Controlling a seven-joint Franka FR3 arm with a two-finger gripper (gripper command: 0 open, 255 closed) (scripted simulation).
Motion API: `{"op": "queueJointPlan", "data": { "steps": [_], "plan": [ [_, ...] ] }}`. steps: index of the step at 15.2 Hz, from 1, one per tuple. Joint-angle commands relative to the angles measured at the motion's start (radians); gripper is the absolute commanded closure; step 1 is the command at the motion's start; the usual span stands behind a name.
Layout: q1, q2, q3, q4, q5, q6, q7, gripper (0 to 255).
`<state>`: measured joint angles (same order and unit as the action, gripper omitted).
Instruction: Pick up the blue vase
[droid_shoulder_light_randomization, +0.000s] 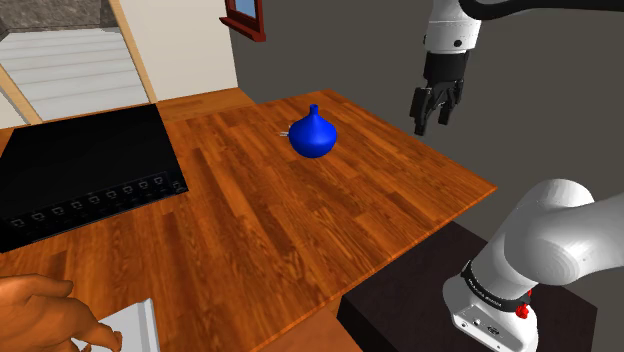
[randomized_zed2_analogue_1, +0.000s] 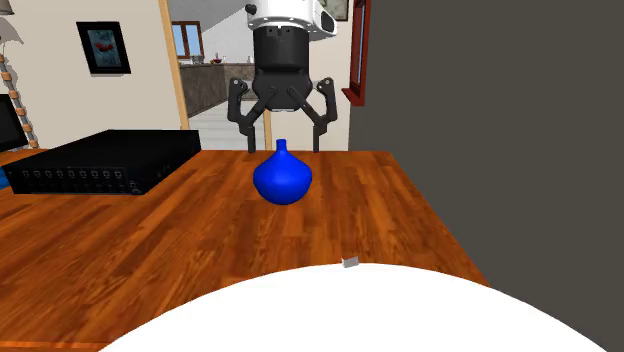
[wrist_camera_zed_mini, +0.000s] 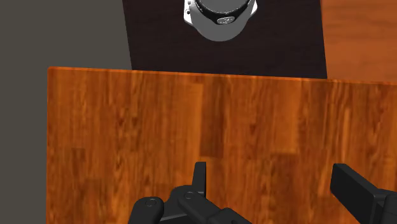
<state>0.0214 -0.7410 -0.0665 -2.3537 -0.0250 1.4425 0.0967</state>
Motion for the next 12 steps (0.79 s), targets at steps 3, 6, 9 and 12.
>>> {"op": "queueJointPlan", "data": {
  "steps": [3,6,9,12],
  "plan": [
    [0.002,0.068,-0.001,0.025,0.002,0.054,0.003,0],
    [0.005,0.173,-0.003,0.073,0.005,0.127,0.007,0],
    [0.008,0.279,-0.005,0.132,0.009,0.191,0.009,0],
    [0.01,0.385,-0.007,0.202,0.013,0.243,0.011,0]
  ]
}}
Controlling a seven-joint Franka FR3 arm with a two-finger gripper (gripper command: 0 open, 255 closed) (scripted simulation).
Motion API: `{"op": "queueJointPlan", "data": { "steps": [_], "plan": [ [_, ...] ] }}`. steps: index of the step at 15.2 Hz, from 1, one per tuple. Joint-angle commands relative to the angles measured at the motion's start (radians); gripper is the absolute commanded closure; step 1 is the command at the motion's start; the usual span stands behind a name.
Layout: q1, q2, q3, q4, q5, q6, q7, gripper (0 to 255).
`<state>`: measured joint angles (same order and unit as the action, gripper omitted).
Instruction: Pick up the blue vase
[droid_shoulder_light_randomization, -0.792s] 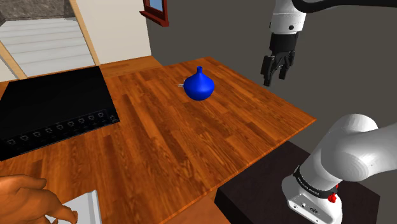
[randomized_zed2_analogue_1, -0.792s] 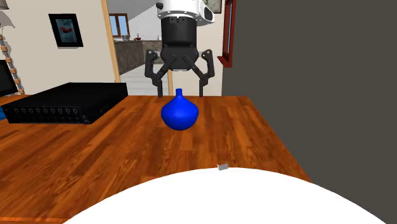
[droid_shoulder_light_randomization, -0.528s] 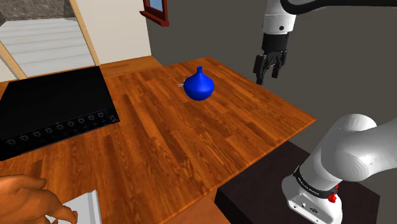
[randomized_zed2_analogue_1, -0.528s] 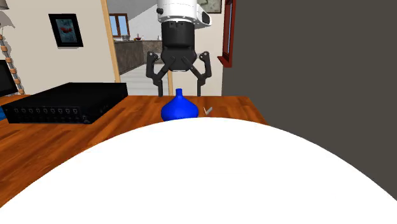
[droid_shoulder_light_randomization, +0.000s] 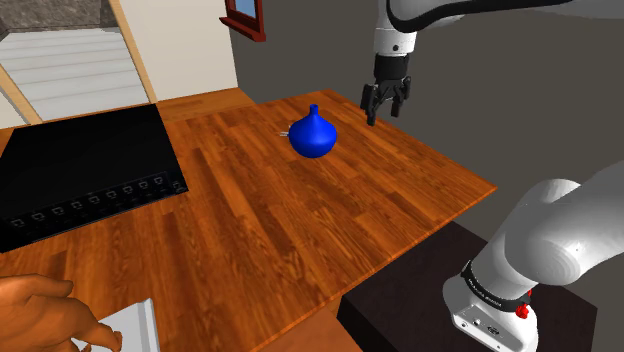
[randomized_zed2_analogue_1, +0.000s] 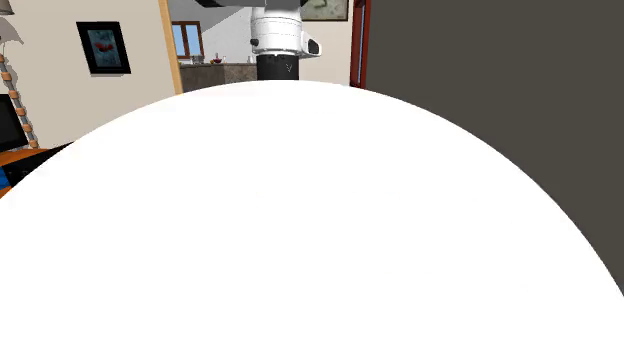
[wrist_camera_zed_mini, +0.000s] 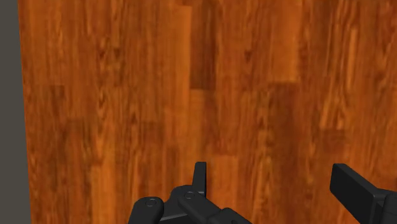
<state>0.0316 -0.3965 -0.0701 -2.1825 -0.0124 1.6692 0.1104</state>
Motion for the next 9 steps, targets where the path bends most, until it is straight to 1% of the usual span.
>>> {"op": "queueJointPlan", "data": {
  "steps": [1,5,9],
  "plan": [
    [0.0,0.076,-0.004,0.057,0.002,0.032,-0.002,0],
    [0.002,0.219,-0.007,0.173,0.009,0.08,0.0,0],
    [0.001,0.363,-0.009,0.31,0.018,0.109,0.0,0]
  ]
}}
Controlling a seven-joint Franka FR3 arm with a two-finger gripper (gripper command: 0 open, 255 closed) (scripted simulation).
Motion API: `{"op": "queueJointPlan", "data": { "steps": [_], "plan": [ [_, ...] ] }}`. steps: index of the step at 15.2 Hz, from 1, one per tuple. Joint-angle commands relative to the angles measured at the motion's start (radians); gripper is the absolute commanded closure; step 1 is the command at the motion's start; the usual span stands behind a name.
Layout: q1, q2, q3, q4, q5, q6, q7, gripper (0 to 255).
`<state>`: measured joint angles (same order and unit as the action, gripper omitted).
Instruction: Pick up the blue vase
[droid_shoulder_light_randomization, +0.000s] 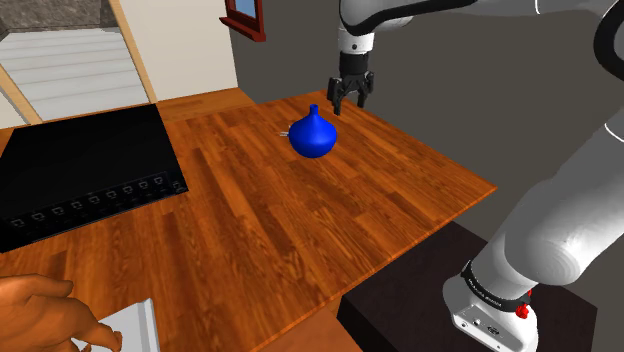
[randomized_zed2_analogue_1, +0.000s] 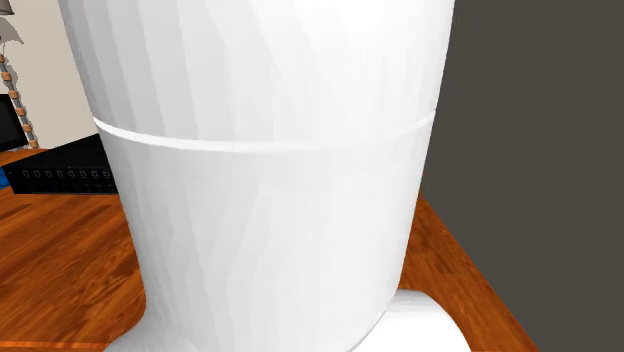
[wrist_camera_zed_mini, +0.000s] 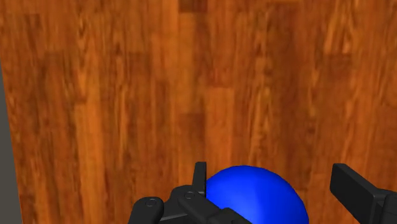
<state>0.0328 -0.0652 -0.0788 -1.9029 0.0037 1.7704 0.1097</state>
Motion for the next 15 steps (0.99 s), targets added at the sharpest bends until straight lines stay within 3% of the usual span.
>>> {"op": "queueJointPlan", "data": {
  "steps": [1,11,15],
  "plan": [
    [-0.001,0.068,-0.001,0.068,0.004,0.012,0.001,0],
    [-0.015,0.461,-0.004,0.554,0.03,-0.029,0.004,0],
    [-0.014,0.46,-0.003,0.499,0.03,0.025,0.004,0]
  ]
}}
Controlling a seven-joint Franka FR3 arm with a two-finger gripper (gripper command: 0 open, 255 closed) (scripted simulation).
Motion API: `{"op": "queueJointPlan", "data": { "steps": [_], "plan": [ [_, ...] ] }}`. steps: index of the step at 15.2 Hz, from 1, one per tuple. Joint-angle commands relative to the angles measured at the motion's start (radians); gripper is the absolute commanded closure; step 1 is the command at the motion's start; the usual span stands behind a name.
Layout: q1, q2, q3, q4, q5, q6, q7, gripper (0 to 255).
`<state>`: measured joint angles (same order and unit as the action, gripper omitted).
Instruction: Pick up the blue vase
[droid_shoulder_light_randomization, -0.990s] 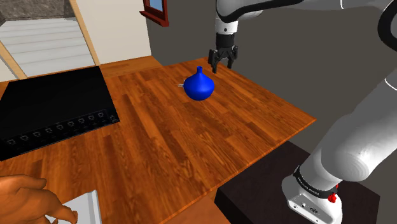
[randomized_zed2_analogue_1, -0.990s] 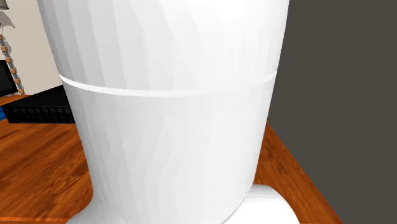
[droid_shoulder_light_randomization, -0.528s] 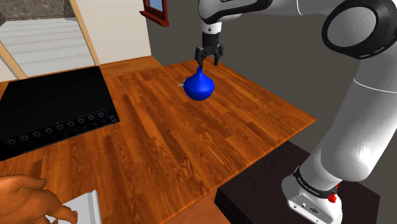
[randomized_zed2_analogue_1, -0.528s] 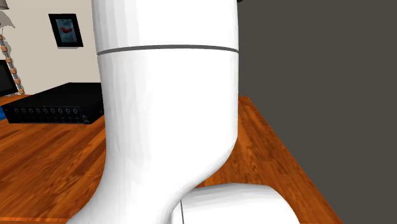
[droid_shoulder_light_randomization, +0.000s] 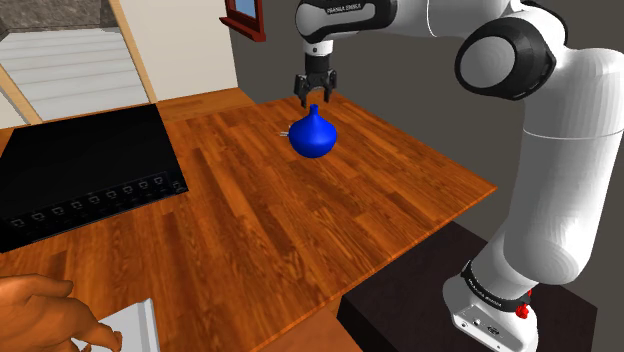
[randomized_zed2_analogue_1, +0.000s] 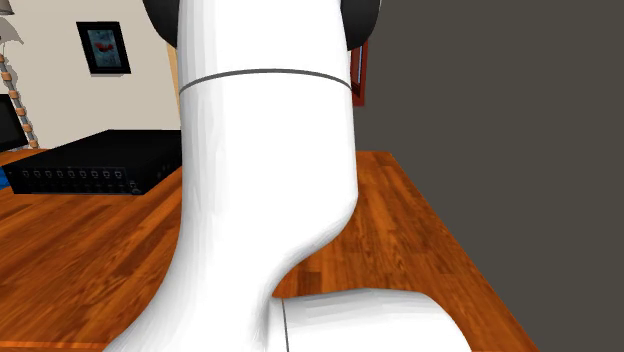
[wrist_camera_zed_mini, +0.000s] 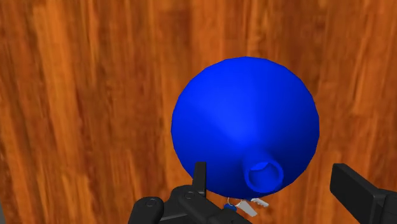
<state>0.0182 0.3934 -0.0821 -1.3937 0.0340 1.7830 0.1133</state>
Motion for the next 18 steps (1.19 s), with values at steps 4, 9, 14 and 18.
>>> {"op": "queueJointPlan", "data": {
  "steps": [4,9,14,18],
  "plan": [
    [0.001,0.004,0.0,-0.055,0.001,0.06,0.0,0],
    [0.0,0.003,0.0,-0.057,0.001,0.061,-0.001,255],
    [0.0,0.003,0.0,-0.057,0.001,0.061,-0.001,255],
    [0.0,0.001,0.0,-0.018,0.0,0.021,0.0,255]
  ]
}}
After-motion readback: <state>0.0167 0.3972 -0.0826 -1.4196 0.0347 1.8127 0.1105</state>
